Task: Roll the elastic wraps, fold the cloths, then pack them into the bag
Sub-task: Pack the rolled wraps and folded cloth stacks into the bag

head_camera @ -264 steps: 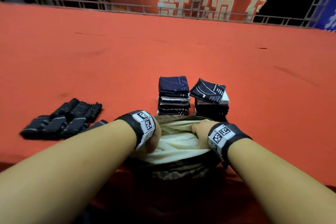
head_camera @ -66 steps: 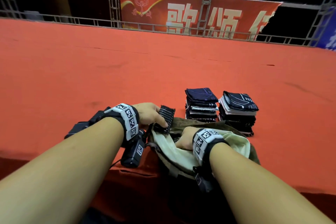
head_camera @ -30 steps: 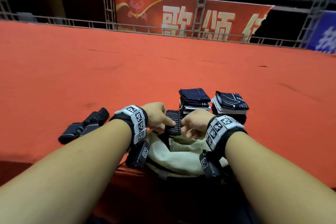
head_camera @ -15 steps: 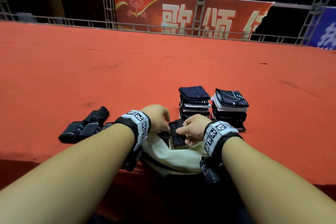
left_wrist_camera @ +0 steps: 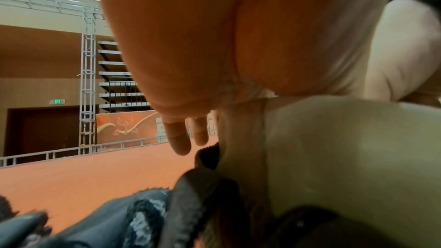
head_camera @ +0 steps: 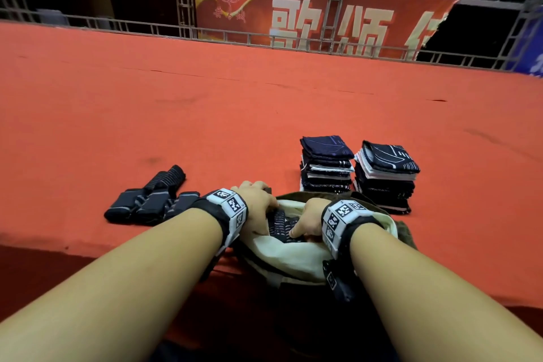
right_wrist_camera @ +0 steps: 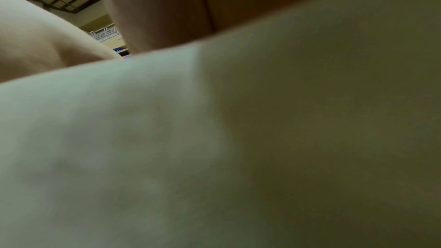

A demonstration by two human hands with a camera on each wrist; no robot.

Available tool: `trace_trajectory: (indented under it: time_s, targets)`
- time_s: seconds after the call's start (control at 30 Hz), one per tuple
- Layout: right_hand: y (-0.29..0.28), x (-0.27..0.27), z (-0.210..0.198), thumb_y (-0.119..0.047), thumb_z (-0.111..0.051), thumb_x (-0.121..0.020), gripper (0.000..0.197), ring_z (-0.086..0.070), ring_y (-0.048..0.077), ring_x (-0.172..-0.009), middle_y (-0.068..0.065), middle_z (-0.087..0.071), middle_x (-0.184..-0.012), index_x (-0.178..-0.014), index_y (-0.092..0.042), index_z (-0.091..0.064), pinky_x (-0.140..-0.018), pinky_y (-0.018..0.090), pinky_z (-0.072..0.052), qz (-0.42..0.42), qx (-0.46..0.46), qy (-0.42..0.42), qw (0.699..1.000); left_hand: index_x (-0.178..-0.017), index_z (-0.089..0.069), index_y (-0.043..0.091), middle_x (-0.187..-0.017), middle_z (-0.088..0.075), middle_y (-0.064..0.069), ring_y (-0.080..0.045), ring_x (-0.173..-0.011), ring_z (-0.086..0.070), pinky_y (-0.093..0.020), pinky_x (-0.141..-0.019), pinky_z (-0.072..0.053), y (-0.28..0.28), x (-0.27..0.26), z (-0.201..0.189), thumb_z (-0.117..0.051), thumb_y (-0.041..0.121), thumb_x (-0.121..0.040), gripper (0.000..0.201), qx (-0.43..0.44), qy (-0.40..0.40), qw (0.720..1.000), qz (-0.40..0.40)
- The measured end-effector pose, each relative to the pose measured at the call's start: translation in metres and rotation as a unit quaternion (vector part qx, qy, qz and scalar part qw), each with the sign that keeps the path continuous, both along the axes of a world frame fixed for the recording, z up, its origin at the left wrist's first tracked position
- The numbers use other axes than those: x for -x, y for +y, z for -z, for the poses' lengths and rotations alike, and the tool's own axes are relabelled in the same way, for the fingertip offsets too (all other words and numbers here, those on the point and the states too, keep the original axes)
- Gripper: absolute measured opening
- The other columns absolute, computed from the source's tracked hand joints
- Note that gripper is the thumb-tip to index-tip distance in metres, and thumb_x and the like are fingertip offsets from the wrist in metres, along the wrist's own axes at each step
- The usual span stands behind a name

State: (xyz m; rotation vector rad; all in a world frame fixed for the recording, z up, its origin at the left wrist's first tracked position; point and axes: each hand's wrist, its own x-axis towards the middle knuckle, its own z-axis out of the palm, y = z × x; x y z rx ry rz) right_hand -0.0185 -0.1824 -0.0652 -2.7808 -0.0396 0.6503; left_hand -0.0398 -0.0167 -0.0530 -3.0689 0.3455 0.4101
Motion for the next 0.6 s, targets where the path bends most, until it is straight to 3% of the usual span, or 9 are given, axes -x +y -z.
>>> trace_trajectory:
  time_s: [0.07, 0.17, 0.23, 0.27, 0.37, 0.43, 0.53, 0.6]
  targets:
    - [0.006, -0.001, 0.004, -0.036, -0.076, -0.085, 0.031, -0.068, 0.02, -0.068, 0.003, -0.076, -0.081, -0.093, -0.007, -0.073, -0.067, 0.03, -0.055, 0.027, -0.026, 0.015, 0.999, -0.143, -0.047, 0.048, -0.15, -0.035, 0.006, -0.028, -0.134, -0.042, -0.042, -0.111, -0.038, 0.002, -0.001, 0.002, -0.073, 0.045, -0.079, 0.069, 0.012, 0.021, 1.0, 0.002]
    - [0.015, -0.004, 0.006, -0.021, -0.071, -0.092, 0.017, -0.058, 0.017, -0.044, 0.005, -0.066, -0.056, -0.086, -0.007, -0.064, -0.053, 0.024, -0.052, 0.105, -0.111, 0.022, 0.988, -0.142, -0.05, 0.041, -0.138, -0.045, 0.003, -0.027, -0.126, -0.052, -0.039, -0.107, -0.044, 0.006, -0.001, 0.001, -0.077, 0.057, -0.076, 0.073, 0.047, 0.032, 0.998, 0.003]
    - [0.017, -0.004, 0.005, -0.017, -0.068, -0.094, 0.019, -0.053, 0.015, -0.033, 0.005, -0.061, -0.047, -0.079, -0.007, -0.061, -0.043, 0.02, -0.048, 0.117, -0.126, 0.022, 0.985, -0.142, -0.05, 0.034, -0.137, -0.044, 0.003, -0.025, -0.125, -0.052, -0.039, -0.106, -0.045, 0.008, -0.002, -0.002, -0.077, 0.067, -0.073, 0.081, 0.066, 0.052, 0.996, -0.004]
    - [0.018, -0.004, 0.004, -0.017, -0.067, -0.094, 0.02, -0.054, 0.016, -0.034, 0.006, -0.063, -0.049, -0.081, -0.004, -0.062, -0.044, 0.022, -0.05, 0.11, -0.122, 0.027, 0.986, -0.141, -0.051, 0.031, -0.137, -0.044, 0.003, -0.024, -0.124, -0.053, -0.039, -0.105, -0.045, 0.008, -0.003, -0.002, -0.076, 0.07, -0.072, 0.083, 0.072, 0.058, 0.996, -0.01]
    - [0.018, -0.007, 0.004, -0.018, -0.065, -0.095, 0.022, -0.067, 0.027, -0.06, 0.017, -0.074, -0.073, -0.094, 0.004, -0.063, -0.073, 0.041, -0.061, 0.083, -0.139, 0.069, 0.984, -0.135, -0.052, 0.028, -0.134, -0.048, 0.0, -0.026, -0.117, -0.056, -0.037, -0.099, -0.048, 0.002, -0.005, 0.001, -0.078, 0.066, -0.072, 0.079, 0.066, 0.044, 0.997, -0.02]
    - [0.014, -0.008, 0.002, -0.012, -0.064, -0.095, 0.015, -0.067, 0.027, -0.068, 0.017, -0.072, -0.077, -0.087, 0.001, -0.061, -0.086, 0.044, -0.06, 0.057, -0.138, 0.087, 0.985, -0.133, -0.051, 0.026, -0.132, -0.049, -0.003, -0.027, -0.114, -0.058, -0.037, -0.096, -0.049, -0.003, -0.006, 0.004, -0.08, 0.057, -0.074, 0.073, 0.047, 0.036, 0.998, -0.021]
    - [0.011, -0.014, 0.007, -0.008, -0.07, -0.089, 0.018, -0.066, 0.02, -0.067, 0.005, -0.069, -0.064, -0.075, -0.009, -0.06, -0.088, 0.039, -0.06, 0.026, -0.13, 0.072, 0.989, -0.132, -0.05, 0.025, -0.131, -0.05, -0.005, -0.028, -0.114, -0.059, -0.036, -0.094, -0.049, -0.007, -0.01, 0.0, -0.081, 0.047, -0.075, 0.068, 0.028, 0.038, 0.999, -0.026]
    - [0.017, -0.014, 0.012, -0.018, -0.078, -0.084, 0.017, -0.071, 0.022, -0.073, 0.002, -0.072, -0.062, -0.081, -0.007, -0.066, -0.087, 0.039, -0.061, 0.032, -0.113, 0.052, 0.992, -0.131, -0.051, 0.026, -0.129, -0.051, -0.006, -0.028, -0.115, -0.059, -0.034, -0.088, -0.047, -0.006, -0.012, -0.001, -0.081, 0.044, -0.075, 0.066, 0.013, 0.031, 0.999, -0.029]
